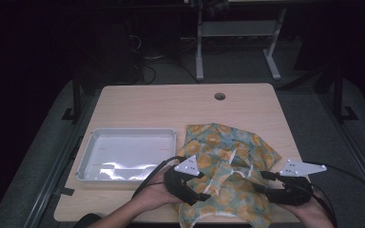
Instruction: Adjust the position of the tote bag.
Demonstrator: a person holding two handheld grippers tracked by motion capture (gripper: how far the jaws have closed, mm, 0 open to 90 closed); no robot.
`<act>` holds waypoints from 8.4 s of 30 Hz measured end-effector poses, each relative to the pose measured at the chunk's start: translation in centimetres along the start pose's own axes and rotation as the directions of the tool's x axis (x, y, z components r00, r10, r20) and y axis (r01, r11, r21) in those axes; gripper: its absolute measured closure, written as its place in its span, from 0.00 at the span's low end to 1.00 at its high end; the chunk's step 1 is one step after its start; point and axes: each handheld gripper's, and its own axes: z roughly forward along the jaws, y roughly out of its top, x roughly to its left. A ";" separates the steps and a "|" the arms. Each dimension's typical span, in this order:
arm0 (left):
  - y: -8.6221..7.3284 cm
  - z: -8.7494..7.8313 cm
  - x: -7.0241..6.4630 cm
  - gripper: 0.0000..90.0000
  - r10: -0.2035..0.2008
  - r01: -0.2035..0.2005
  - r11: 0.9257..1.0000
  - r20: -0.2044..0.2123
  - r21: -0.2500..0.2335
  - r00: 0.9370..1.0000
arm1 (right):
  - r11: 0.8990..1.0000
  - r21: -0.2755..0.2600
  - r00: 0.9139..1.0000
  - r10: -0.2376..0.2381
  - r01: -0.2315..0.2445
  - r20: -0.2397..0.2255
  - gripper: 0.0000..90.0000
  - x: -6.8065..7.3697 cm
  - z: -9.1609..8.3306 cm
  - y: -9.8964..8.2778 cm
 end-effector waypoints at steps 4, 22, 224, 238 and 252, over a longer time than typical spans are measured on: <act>-0.1 0.5 -0.2 0.36 0.013 -0.013 0.999 0.009 0.035 1.000 | 1.000 0.000 1.000 0.009 -0.009 -0.004 0.58 -0.1 0.0 -0.1; -0.6 -0.1 1.6 0.99 -0.060 0.060 0.998 0.031 0.024 0.998 | 1.000 -0.018 1.000 -0.011 0.012 0.007 0.97 -0.5 -0.3 -0.2; 5.9 -0.7 17.5 0.63 -0.276 0.287 0.958 -0.344 -0.018 0.898 | 0.982 -0.029 0.963 0.186 -0.184 0.197 0.72 -10.8 5.3 9.1; 8.8 0.5 12.6 0.54 -0.114 0.109 0.993 -0.184 -0.033 0.976 | 0.992 0.032 0.981 0.117 -0.124 0.156 0.66 -6.8 3.8 10.1; 9.2 4.5 11.8 0.68 0.008 0.020 0.993 -0.237 0.117 0.972 | 0.988 0.065 0.978 0.126 -0.139 0.164 0.61 -7.0 4.5 9.2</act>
